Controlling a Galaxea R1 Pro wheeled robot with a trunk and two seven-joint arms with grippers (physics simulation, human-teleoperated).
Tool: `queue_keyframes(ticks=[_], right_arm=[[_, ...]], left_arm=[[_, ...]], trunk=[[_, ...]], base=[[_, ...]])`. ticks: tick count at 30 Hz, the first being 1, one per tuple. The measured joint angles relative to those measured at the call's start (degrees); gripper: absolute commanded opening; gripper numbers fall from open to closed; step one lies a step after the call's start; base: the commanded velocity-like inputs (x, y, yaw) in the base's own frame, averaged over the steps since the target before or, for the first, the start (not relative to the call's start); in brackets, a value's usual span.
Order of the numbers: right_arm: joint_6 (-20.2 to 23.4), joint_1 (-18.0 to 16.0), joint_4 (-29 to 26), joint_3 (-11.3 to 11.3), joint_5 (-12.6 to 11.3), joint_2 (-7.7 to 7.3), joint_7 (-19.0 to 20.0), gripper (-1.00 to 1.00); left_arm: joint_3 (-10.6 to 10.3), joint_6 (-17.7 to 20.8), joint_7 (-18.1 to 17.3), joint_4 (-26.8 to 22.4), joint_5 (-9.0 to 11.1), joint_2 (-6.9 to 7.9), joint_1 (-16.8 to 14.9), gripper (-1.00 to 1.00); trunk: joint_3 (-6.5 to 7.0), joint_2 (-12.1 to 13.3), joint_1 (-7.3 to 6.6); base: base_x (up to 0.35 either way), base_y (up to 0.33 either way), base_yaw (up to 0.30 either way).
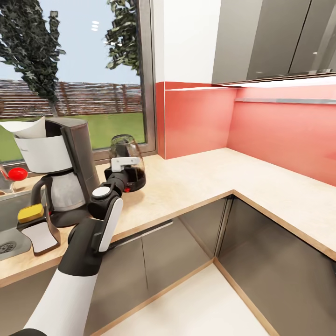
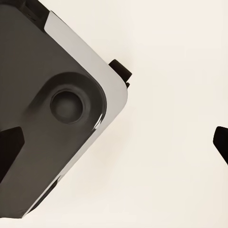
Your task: Set up a coffee station on the kitchen countertop: keep the coffee maker on the countertop, move the bottle of coffee from the kitchen shelf to the counter next to the coffee maker, place a paper coffee filter on top of the coffee maker, put the saucer next to the coffee maker with the coffee cup on the saucer, and place the electric kettle next to the coffee maker.
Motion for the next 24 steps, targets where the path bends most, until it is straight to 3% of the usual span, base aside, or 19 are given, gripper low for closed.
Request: queue_keyframes(ticks=[24], right_arm=[[0.0, 0.0, 0.0, 0.0, 0.2, 0.0, 0.0, 1.0]], left_arm=[[0.0, 0.0, 0.3, 0.1, 0.0, 0.09, 0.0, -1.0]], trunk=[[0.0, 0.0, 0.0]], base=[[0.0, 0.0, 0.0]])
